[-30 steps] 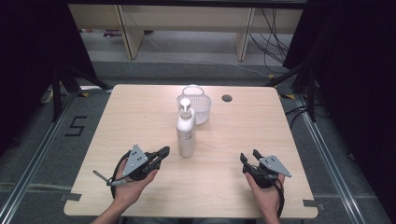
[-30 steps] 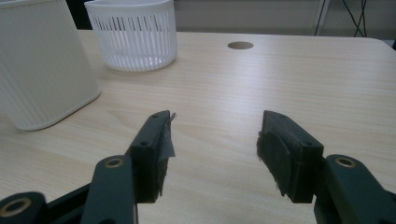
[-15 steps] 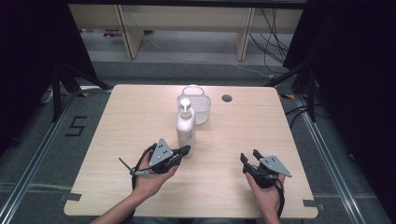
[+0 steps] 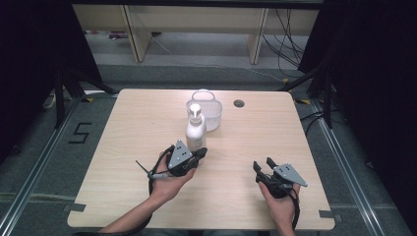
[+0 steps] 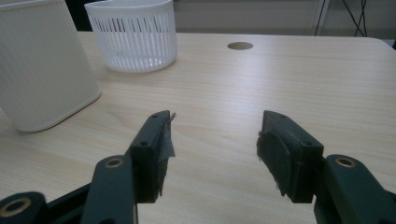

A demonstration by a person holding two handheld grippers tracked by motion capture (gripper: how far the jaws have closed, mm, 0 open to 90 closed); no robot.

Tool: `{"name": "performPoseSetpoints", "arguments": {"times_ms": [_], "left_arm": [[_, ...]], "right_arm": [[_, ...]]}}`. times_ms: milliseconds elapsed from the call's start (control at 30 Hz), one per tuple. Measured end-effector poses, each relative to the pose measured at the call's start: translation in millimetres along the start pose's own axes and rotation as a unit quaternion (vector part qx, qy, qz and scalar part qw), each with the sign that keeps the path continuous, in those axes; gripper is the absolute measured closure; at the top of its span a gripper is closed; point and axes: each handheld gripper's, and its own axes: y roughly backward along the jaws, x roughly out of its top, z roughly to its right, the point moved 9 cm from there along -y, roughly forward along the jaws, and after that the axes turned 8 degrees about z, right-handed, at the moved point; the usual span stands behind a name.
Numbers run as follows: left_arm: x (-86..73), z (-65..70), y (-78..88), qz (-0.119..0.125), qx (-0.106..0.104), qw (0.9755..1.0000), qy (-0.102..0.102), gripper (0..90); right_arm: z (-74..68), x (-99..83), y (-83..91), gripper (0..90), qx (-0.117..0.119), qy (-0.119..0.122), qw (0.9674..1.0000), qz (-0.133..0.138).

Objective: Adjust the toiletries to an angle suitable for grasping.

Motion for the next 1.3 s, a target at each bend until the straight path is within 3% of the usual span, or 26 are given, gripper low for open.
{"name": "performPoseSetpoints", "arguments": {"times_ms": [67, 133, 167, 200, 267, 300, 433, 500, 533, 633, 733, 1067, 1300], "left_arm": [[-0.4, -1.6, -2.6, -0.002, 0.008, 1.0000, -0.002, 89.4], [-1.4, -2.3, -6.8, 0.000, 0.012, 0.9999, 0.006, 89.4], [-1.4, -2.3, -6.8, 0.000, 0.012, 0.9999, 0.006, 89.5], [-1.9, -2.8, -8.9, -0.004, 0.017, 0.9998, -0.001, 89.4], [-1.5, -2.5, -11.6, -0.004, 0.022, 0.9997, -0.005, 89.5], [-1.4, -3.0, -12.6, -0.005, 0.025, 0.9997, -0.006, 89.4], [-1.5, -8.4, -15.7, -0.009, 0.043, 0.9988, -0.022, 89.6], [-1.5, -8.9, -16.8, -0.007, 0.045, 0.9988, -0.019, 89.6], [-1.9, -9.6, -17.3, -0.010, 0.047, 0.9986, -0.022, 89.6], [-3.3, -8.4, -18.7, -0.014, 0.052, 0.9983, -0.024, 89.6], [-3.2, -9.1, -18.5, -0.013, 0.054, 0.9982, -0.022, 89.7], [-4.2, -13.3, -12.6, -0.017, 0.058, 0.9979, -0.023, 89.6], [-6.1, -25.4, -0.9, -0.018, 0.070, 0.9972, -0.018, 89.6]], "right_arm": [[-0.1, 0.0, 0.3, 44.5, 0.000, -0.003, 1.0000, 0.000], [3.4, 1.6, -0.8, 44.4, 0.002, 0.018, 0.9998, 0.007], [1.6, 0.7, -0.2, 44.4, 0.001, 0.007, 1.0000, 0.004], [-0.4, -0.2, 0.4, 44.4, 0.001, -0.005, 1.0000, -0.001], [-0.3, -0.1, 0.5, 44.4, 0.001, -0.004, 1.0000, -0.001], [3.6, 1.6, -0.6, 44.4, 0.002, 0.020, 0.9998, 0.007], [3.3, 1.8, -0.8, 44.4, 0.003, 0.020, 0.9998, 0.009], [2.1, 1.7, 0.0, 44.3, 0.004, 0.013, 0.9999, 0.005], [-1.7, 0.0, 1.0, 44.3, 0.002, -0.010, 0.9999, -0.002], [-0.6, 0.0, 0.8, 44.3, 0.002, -0.004, 1.0000, 0.000], [2.2, 1.7, 0.0, 44.3, 0.004, 0.013, 0.9999, 0.006], [1.7, 1.6, 0.1, 44.2, 0.005, 0.012, 0.9999, 0.006], [1.9, 1.5, 0.1, 44.3, 0.004, 0.014, 0.9999, 0.005]]}}
